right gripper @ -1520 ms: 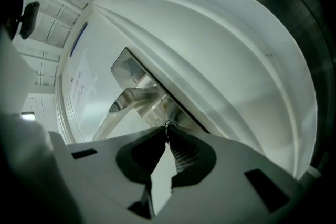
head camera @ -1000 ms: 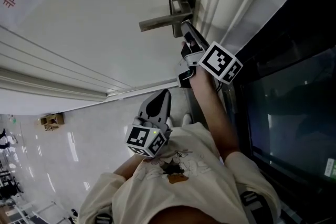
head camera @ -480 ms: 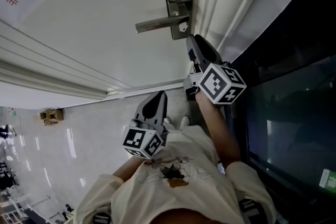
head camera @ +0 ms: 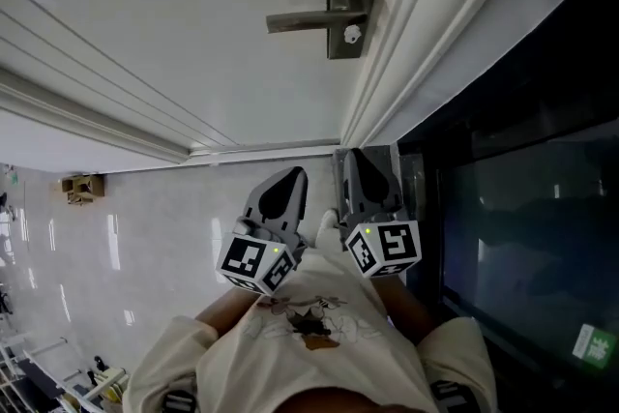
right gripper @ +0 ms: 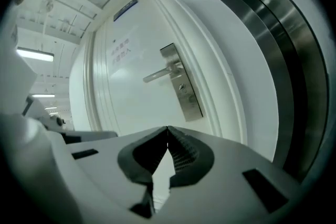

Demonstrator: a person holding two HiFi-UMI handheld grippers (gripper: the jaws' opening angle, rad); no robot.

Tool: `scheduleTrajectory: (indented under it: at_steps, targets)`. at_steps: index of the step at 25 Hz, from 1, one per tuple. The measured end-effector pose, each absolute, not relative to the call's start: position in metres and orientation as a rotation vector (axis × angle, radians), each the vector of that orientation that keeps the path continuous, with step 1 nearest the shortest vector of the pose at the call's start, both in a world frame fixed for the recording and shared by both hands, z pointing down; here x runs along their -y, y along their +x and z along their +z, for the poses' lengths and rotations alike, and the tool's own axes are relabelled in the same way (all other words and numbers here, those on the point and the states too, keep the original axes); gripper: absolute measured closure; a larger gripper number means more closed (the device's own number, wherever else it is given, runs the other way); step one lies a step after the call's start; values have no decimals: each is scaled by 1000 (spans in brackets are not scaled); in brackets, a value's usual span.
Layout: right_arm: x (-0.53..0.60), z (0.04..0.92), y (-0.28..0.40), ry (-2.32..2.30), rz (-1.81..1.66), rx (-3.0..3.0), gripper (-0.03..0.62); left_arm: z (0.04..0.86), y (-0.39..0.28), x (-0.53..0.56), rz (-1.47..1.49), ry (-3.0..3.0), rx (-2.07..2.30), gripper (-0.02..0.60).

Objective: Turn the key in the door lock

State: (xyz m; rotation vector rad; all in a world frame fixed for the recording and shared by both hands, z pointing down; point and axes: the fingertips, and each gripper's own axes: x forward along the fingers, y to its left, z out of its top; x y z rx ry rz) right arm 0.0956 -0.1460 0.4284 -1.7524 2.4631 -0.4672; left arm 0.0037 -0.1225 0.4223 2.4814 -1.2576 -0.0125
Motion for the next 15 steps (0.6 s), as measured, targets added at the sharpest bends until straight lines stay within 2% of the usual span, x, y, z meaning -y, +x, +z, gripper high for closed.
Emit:
scheduleTrajectory:
  at_steps: [7,15]
  targets:
    - [49,458,40,-1825,-508,-2545,588,427,-38,64,-71,2395,1242,581]
    - [18,442,10,-1740,-458,-2558,588,435,-71,12,-39,2376,1300,580]
